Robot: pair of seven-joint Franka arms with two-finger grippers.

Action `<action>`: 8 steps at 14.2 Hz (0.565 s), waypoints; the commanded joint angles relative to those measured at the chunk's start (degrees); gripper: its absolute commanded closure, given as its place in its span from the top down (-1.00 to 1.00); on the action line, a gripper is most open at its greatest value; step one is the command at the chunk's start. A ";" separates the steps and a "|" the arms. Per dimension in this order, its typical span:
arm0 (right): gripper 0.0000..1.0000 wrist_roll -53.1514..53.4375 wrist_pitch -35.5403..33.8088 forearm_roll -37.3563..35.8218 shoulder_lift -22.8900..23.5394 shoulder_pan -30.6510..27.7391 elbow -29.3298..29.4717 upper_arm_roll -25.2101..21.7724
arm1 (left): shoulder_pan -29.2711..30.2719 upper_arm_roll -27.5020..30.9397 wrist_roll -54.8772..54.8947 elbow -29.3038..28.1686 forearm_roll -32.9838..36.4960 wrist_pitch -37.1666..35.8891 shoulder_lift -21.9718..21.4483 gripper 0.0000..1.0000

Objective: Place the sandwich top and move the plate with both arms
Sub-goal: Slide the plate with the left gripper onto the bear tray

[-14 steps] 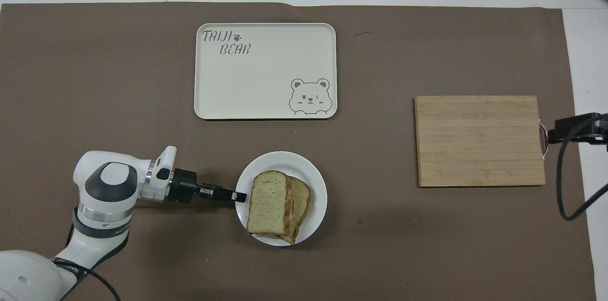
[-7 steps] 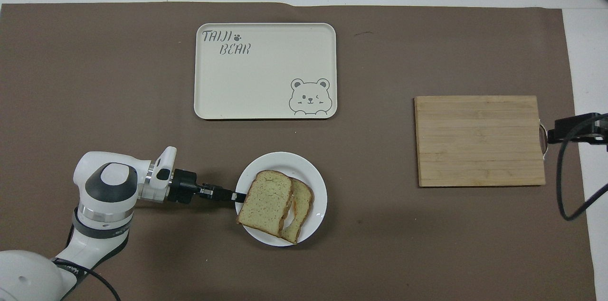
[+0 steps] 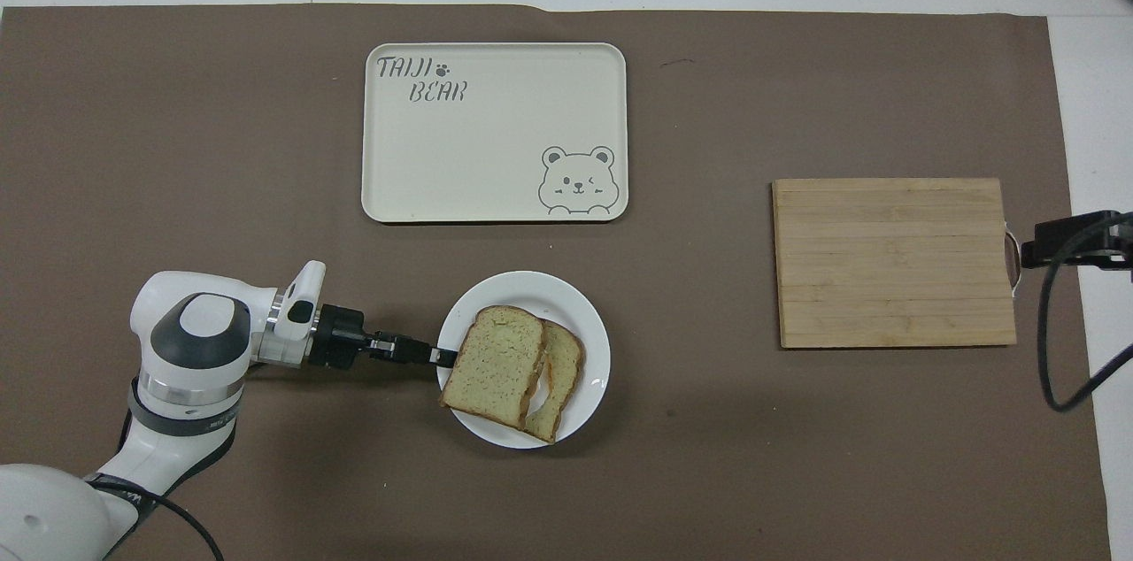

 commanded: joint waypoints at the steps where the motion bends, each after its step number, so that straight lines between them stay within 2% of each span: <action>1: 1.00 -1.45 -0.74 0.96 -0.71 -0.47 -0.28 -0.13 | 0.26 0.43 -5.07 2.18 1.97 -2.58 -2.06 -1.00; 4: 1.00 -1.45 -0.65 0.35 -0.71 -0.47 -0.37 -0.22 | 0.44 0.43 -9.03 4.46 2.50 -3.29 -3.11 -1.00; 8: 1.00 -1.63 -0.04 0.08 -1.06 -0.47 -0.98 -0.22 | 1.58 0.43 -13.25 9.82 4.70 -5.83 -2.24 -1.00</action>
